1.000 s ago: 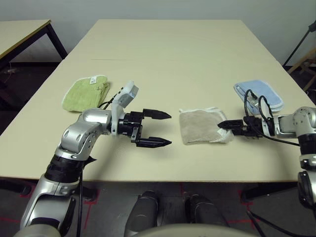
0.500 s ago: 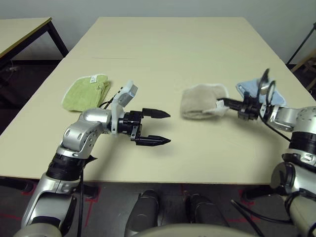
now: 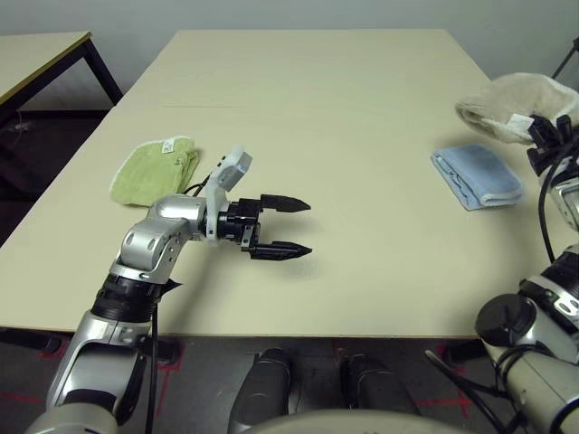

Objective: Fold the towel and set it aside.

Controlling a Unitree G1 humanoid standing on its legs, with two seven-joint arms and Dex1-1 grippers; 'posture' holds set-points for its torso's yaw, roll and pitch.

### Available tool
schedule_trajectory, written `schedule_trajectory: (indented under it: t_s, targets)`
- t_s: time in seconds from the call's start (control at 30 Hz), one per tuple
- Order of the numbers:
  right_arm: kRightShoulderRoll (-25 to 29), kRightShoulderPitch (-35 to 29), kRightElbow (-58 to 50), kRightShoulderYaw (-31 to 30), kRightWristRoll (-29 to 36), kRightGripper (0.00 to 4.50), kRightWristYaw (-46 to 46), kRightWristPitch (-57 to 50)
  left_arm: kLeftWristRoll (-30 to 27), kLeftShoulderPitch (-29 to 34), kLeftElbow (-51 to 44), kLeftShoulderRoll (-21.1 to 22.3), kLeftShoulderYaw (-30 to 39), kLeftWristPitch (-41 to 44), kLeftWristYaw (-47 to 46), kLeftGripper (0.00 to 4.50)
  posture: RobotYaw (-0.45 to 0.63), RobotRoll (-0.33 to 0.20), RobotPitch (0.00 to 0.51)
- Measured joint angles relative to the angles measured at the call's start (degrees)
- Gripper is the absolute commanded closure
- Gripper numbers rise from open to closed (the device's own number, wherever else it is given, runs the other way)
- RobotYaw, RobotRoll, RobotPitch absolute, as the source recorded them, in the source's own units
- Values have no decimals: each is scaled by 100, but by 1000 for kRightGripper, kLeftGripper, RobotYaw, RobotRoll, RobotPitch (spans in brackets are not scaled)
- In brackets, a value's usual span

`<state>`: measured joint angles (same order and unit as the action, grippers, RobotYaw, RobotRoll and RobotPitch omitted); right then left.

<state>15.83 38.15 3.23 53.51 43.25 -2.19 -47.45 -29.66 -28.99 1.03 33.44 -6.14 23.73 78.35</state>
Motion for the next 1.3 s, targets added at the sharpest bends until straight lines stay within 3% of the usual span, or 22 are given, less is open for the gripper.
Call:
schedule_trajectory:
  t_s: [0.17,0.2,0.27,0.4,0.5,0.6,0.77,0.87,0.93,1.0,1.13,1.3]
  targets:
    - [-21,-45,564,-150,14,4479,-19,462,29,-40,34,-17,2,-12,-14,0,65,0,77]
    - [-21,-34,704,-168,18,4247,-29,548,31,-40,34,-17,2,-12,-31,0,74,0,75]
    - [-19,-44,908,-259,19,3749,-78,612,32,-40,28,-17,4,-7,-80,0,79,0,75]
    - [-100,-327,756,-434,181,2272,-207,498,24,32,-77,1,25,95,-251,0,76,0,82]
    - [-230,-681,222,-526,408,1147,-483,184,-19,160,-173,58,73,299,-423,0,66,0,87]
    - [-404,-1159,-830,-555,1046,15,-1004,-454,-249,255,-444,139,218,816,-728,0,43,0,99]
    - [-274,-2073,-2299,-700,2428,15,-1785,-1455,-615,458,-877,252,708,1652,-1489,0,-10,0,108]
    - [520,-2689,-2856,-1116,3531,15,-1821,-2014,-954,623,-1211,73,1221,2181,-2297,0,-18,0,108]
    - [985,-2780,-3012,-1371,3881,15,-1711,-2063,-1108,682,-1334,-37,1532,2392,-2777,0,-14,0,108]
    - [1523,-2724,-3109,-1634,3557,15,-1304,-1843,-1066,780,-1369,-163,1868,2310,-3304,0,-4,0,105]
    - [2101,-2792,-3025,-2165,1672,15,-190,-314,-287,973,-893,-357,2288,1312,-4316,0,15,0,102]
    - [1930,-2656,-1736,-2936,-532,15,344,1754,1011,1038,277,-773,2617,-727,-5828,0,42,0,84]
